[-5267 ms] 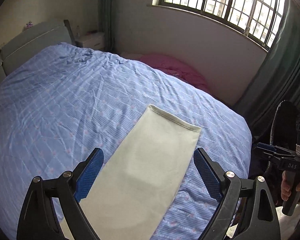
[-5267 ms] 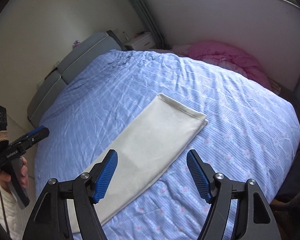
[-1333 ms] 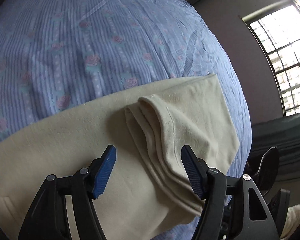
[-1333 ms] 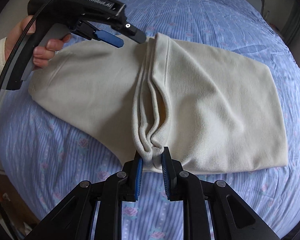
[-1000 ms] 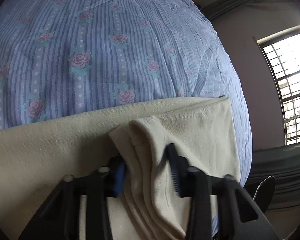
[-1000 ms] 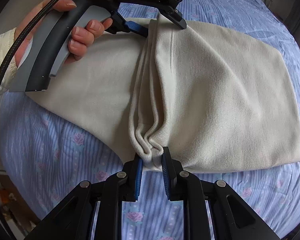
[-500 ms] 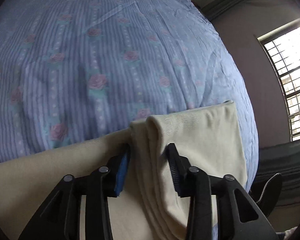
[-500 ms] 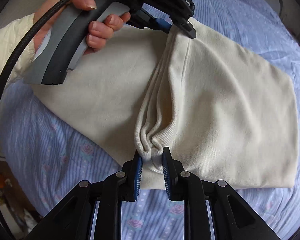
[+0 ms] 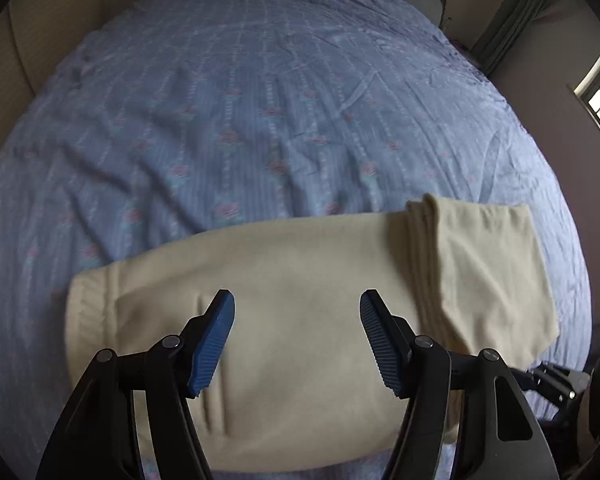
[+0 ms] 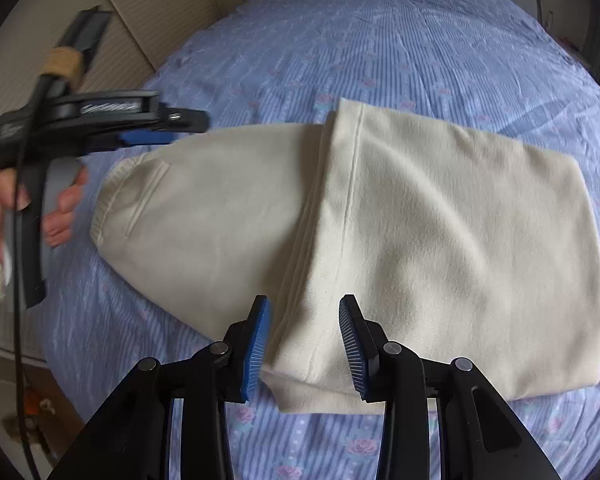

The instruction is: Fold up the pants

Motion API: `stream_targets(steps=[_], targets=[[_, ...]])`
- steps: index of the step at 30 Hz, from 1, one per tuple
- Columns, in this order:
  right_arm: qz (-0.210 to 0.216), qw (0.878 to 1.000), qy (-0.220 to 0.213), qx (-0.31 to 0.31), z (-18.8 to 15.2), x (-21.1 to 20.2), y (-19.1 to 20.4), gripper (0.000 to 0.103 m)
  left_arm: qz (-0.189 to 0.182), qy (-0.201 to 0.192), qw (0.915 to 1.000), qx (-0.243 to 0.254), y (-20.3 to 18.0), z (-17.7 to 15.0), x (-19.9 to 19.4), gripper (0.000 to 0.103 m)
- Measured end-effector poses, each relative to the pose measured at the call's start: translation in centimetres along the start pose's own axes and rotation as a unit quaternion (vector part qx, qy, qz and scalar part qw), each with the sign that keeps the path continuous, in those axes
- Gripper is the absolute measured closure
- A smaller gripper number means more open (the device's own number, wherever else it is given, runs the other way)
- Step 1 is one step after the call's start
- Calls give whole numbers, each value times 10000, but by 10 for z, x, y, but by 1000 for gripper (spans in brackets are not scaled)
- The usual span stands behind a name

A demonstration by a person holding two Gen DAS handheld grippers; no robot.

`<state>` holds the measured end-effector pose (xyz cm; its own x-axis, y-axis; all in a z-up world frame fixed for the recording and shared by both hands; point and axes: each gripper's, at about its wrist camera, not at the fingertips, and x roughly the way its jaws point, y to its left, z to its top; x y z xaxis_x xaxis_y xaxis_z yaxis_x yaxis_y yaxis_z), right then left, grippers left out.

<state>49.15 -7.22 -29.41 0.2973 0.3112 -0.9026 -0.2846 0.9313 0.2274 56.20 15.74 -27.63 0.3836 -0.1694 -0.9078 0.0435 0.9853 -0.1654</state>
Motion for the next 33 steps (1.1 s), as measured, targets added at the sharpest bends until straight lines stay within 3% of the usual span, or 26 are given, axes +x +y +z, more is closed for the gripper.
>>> stream_targets(steps=[4, 9, 11, 14, 17, 19, 24, 26, 28, 30, 33], targets=[[307, 9987, 245, 334, -7, 29, 0, 77, 219, 89, 9982, -556, 38, -42, -20, 37], [830, 9919, 885, -367, -25, 54, 44, 77, 385, 300, 9831, -1765, 96, -95, -30, 35], [810, 9881, 1121, -677, -30, 55, 62, 77, 192, 257, 9766, -2126, 113, -109, -33, 35], [864, 9893, 912, -742, -31, 31, 82, 76, -230, 15, 9690, -2459, 128, -120, -34, 29], [652, 9949, 667, -386, -25, 4, 87, 58, -902, -270, 9476, -3052, 145, -132, -26, 22], [530, 9968, 554, -230, -19, -7, 88, 57, -1393, -422, 9287, -3412, 154, -139, -12, 20], [110, 9984, 460, -306, 3, -6, 95, 57, -1765, -407, 8889, -4207, 169, -150, 31, 20], [-6, 9990, 384, -214, 12, -3, 98, 57, -1994, -618, 8755, -4358, 174, -149, 36, 19], [-39, 9992, 378, -78, 20, -2, 96, 57, -2133, -802, 8728, -4316, 179, -137, 36, 22], [-166, 9991, 393, -23, 22, -1, 98, 57, -2109, -903, 8801, -4156, 178, -117, 36, 25], [-310, 9989, 362, -48, 21, -4, 102, 57, -1870, -945, 8925, -3993, 170, -97, 42, 19]])
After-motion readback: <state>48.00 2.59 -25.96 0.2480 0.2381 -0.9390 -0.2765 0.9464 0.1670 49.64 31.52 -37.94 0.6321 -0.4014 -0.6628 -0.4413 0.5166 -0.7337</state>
